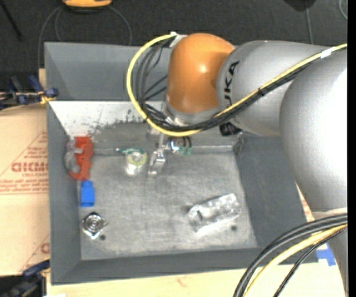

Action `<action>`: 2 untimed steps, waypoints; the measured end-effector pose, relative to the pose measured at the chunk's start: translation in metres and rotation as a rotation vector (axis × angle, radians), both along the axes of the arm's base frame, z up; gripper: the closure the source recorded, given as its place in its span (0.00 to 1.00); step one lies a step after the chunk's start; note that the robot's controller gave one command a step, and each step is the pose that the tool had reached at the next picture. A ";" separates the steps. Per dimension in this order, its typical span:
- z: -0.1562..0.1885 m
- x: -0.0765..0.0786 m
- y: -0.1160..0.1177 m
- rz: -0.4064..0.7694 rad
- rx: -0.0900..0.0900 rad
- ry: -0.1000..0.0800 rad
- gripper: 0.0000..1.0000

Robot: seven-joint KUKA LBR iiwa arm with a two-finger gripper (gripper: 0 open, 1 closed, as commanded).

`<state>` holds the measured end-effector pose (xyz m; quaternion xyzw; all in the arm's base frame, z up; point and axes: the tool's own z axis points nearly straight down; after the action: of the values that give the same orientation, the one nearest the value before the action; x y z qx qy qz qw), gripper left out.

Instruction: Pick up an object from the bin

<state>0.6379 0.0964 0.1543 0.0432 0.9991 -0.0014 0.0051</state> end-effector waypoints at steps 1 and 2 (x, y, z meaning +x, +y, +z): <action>-0.070 0.012 0.021 -0.044 0.007 0.004 0.00; -0.072 0.011 0.022 -0.045 0.008 0.006 1.00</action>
Offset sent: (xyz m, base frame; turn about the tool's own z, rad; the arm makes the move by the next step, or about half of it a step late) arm 0.0119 0.0233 -0.0843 0.0452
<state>0.6492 0.1180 0.0824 0.0657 0.9978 0.0021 0.0020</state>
